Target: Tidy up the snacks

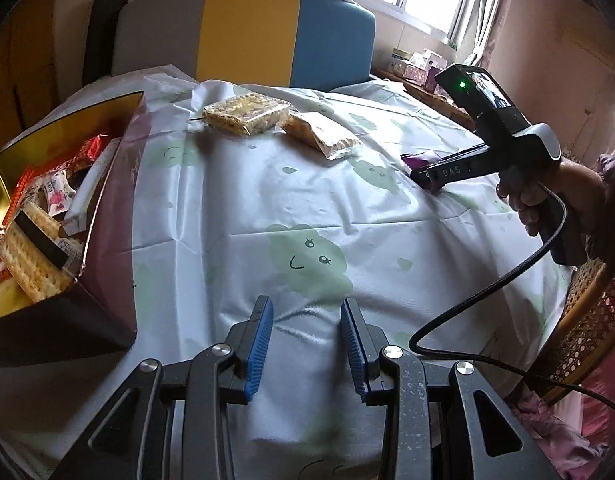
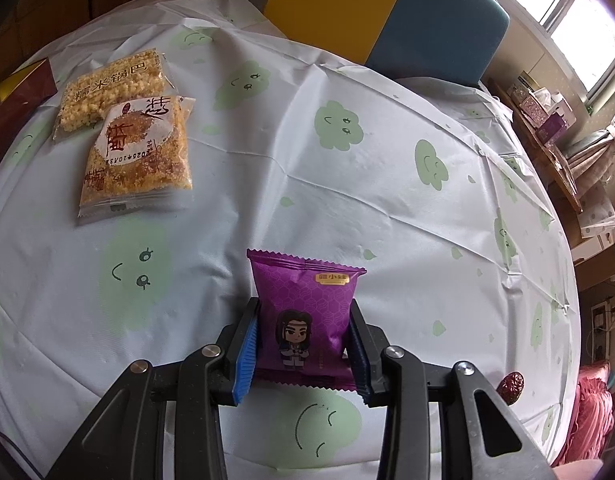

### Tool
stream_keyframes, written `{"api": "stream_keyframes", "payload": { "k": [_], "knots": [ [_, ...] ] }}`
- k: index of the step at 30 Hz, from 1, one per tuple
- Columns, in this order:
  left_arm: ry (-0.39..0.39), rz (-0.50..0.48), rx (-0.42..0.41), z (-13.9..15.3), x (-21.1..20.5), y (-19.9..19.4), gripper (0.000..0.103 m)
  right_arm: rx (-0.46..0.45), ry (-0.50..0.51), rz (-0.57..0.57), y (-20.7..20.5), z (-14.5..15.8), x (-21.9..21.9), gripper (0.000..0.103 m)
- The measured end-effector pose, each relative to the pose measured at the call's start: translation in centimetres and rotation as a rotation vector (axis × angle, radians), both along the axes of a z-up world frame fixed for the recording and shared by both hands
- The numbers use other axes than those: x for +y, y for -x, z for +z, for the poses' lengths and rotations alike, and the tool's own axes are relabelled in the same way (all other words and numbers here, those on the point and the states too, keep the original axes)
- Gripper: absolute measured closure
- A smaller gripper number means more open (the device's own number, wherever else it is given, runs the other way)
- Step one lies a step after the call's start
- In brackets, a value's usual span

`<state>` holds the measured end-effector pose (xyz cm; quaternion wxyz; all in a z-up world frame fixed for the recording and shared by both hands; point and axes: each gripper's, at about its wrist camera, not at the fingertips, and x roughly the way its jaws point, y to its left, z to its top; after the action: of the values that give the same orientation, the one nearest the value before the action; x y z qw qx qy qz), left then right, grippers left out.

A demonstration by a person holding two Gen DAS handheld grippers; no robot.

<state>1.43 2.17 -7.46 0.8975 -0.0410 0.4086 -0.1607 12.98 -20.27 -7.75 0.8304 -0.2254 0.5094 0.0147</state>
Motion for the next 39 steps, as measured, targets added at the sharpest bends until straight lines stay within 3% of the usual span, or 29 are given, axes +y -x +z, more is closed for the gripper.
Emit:
{"api": "stream_keyframes", "payload": {
  "k": [7, 12, 19, 26, 32, 35, 36, 39],
  "knots": [
    [0.022, -0.004, -0.013, -0.1, 0.3, 0.2, 0.067, 0.023, -0.051, 0.046, 0.4, 1.9, 1.3, 0.064],
    [0.028, -0.004, -0.017, -0.1, 0.3, 0.2, 0.067, 0.052, -0.148, 0.248, 1.6, 4.5, 6.0, 0.064],
    [0.043, -0.005, -0.020, -0.1, 0.5, 0.1, 0.067, 0.110, -0.243, 0.576, 3.4, 6.8, 16.6, 0.064],
    [0.060, -0.006, -0.021, -0.2, 0.7, 0.1, 0.067, 0.136, -0.277, 0.783, 3.8, 7.4, 25.9, 0.063],
    [0.073, -0.005, -0.018, -0.2, 0.8, 0.0, 0.067, 0.202, -0.284, 0.789, 1.9, 3.9, 30.6, 0.060],
    [0.076, -0.003, -0.018, -0.2, 0.8, 0.0, 0.067, 0.201, -0.281, 0.762, 1.6, 2.9, 30.8, 0.057],
    [0.073, -0.003, -0.018, -0.2, 0.8, 0.0, 0.067, 0.211, -0.295, 0.749, 1.4, 2.7, 30.7, 0.051],
    [0.068, -0.003, -0.020, -0.2, 0.7, 0.1, 0.067, 0.193, -0.302, 0.735, 1.4, 2.9, 30.1, 0.050]
  ]
}}
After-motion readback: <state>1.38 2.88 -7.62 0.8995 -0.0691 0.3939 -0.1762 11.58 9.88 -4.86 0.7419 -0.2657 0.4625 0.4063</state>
